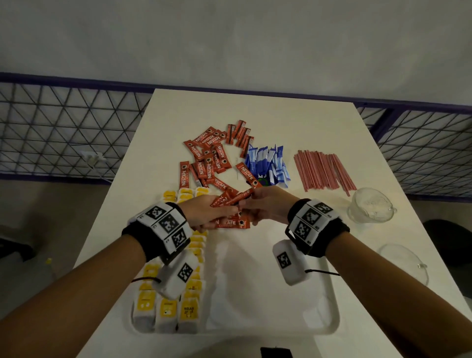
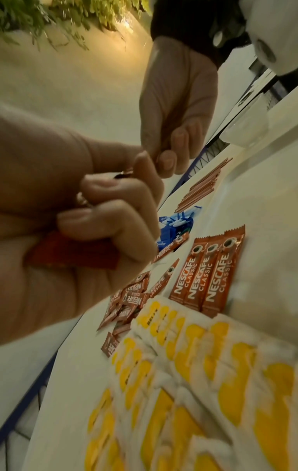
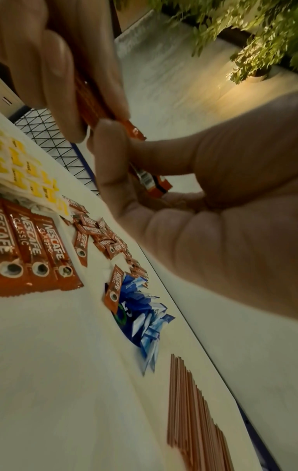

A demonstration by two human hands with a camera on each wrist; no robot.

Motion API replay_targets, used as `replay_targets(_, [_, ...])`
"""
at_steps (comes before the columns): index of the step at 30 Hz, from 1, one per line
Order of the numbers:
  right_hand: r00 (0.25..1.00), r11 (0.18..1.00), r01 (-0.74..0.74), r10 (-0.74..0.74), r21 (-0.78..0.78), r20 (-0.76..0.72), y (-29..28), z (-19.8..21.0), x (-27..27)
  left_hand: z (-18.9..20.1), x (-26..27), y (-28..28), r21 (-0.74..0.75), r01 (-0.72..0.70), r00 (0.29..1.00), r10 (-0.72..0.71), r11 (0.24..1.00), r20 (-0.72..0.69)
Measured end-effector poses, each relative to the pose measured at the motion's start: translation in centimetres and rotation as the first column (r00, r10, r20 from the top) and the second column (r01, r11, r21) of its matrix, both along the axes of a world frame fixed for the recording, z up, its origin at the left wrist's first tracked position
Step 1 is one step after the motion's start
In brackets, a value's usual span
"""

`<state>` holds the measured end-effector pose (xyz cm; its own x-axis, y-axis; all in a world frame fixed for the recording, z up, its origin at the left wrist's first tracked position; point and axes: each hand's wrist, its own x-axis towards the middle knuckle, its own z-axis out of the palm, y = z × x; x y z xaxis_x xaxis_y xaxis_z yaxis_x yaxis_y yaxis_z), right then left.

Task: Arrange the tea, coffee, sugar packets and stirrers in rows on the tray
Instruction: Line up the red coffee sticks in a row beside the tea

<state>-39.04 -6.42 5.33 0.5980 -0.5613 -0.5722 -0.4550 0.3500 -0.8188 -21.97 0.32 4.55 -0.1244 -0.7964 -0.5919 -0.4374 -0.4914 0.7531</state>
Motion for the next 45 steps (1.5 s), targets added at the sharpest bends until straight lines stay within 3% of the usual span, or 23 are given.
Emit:
replay_targets(7, [0.999,1.0,-0.031,0.031,0.001,0.04,0.5,0.1,-0.4,0.2,-0.3,1.3,0.003,-0.193,0.97,0.192,0.981,-0.148])
replay_targets(14, [0.972,0.994,0.107,-0.11,0.027,0.209,0.1,-0.7,-0.7,0.1,0.0,1.8,0.016,-0.315,0.909,0.306,0.949,-0.283])
replay_targets(19, [0.985,0.993,0.077,-0.09,0.092,0.145,-0.1,-0.5,-1.0,-0.5,0.1,2.1,-0.04,-0.319,0.943,0.313,0.947,-0.113])
replay_targets(22, [0.989,0.997,0.07,-0.075,0.046,0.131,-0.1,-0.9,-1.3,-1.0,0.3,2.3,-0.066,-0.323,0.946,0.322,0.944,-0.029])
replay_targets(26, [0.995,0.998,0.068,-0.067,-0.011,0.072,-0.2,-1.9,-1.4,-1.6,0.4,2.3,-0.07,-0.383,0.923,0.378,0.921,-0.072])
replay_targets(33, [0.952,0.961,-0.251,0.223,-0.115,-0.211,1.1,-2.4,-0.1,-1.5,0.1,1.3,-0.082,-0.545,0.835,0.533,0.834,-0.135])
replay_targets(36, [0.931,0.931,-0.317,0.27,-0.183,-0.245,2.0,-2.7,0.8,-1.2,-0.7,0.9,-0.079,-0.522,0.845,0.503,0.849,-0.181])
replay_targets(43, [0.985,0.988,-0.112,0.096,-0.104,-0.143,2.3,-3.0,1.0,-2.1,-0.4,1.0,-0.107,-0.331,0.944,0.33,0.938,-0.022])
replay_targets(45, [0.995,0.996,0.039,-0.045,-0.074,-0.087,2.1,-3.2,0.8,-2.1,-0.1,0.9,-0.135,-0.247,0.967,0.254,0.96,0.036])
